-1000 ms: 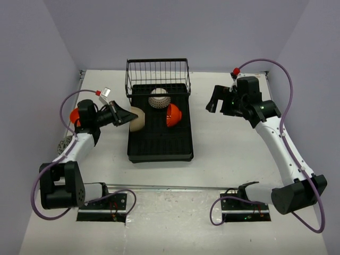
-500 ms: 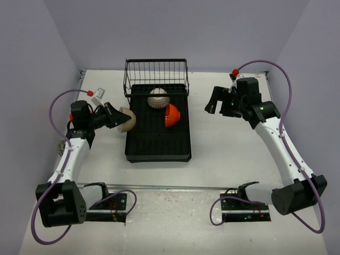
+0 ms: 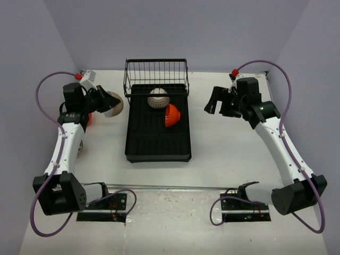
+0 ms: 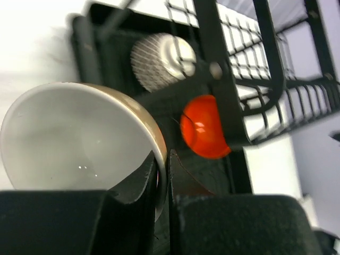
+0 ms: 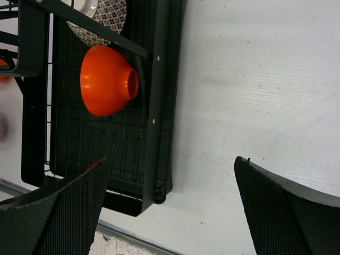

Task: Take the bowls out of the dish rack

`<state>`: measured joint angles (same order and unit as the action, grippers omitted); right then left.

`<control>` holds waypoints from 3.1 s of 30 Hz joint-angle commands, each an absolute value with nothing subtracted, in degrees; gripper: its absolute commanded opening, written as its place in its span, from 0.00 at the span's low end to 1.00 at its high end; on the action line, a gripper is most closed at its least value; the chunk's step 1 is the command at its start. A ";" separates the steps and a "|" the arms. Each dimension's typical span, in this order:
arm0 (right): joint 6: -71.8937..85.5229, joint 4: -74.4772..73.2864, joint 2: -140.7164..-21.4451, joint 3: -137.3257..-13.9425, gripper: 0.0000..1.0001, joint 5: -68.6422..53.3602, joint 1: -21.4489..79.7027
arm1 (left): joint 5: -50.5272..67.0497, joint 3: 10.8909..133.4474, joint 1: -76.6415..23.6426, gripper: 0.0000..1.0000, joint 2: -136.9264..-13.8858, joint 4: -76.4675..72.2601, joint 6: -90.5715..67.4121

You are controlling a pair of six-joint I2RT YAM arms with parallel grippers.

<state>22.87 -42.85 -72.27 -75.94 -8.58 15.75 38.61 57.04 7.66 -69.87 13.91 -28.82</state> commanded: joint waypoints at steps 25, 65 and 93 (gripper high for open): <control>24.43 -47.63 -77.25 -87.27 0.99 -9.67 16.08 | -22.85 81.83 8.79 0.00 -96.14 29.80 -19.86; 25.75 -46.67 -74.18 -83.15 0.99 -8.88 16.08 | -24.87 87.45 11.16 0.03 -110.39 31.73 -20.30; 25.40 -46.14 -72.95 -83.05 0.99 -9.93 16.08 | -17.49 89.82 10.02 0.47 -100.11 35.59 -22.67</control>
<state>26.06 -45.89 -75.42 -82.63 -10.04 15.75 -19.22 86.85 10.68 -104.57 34.50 -21.98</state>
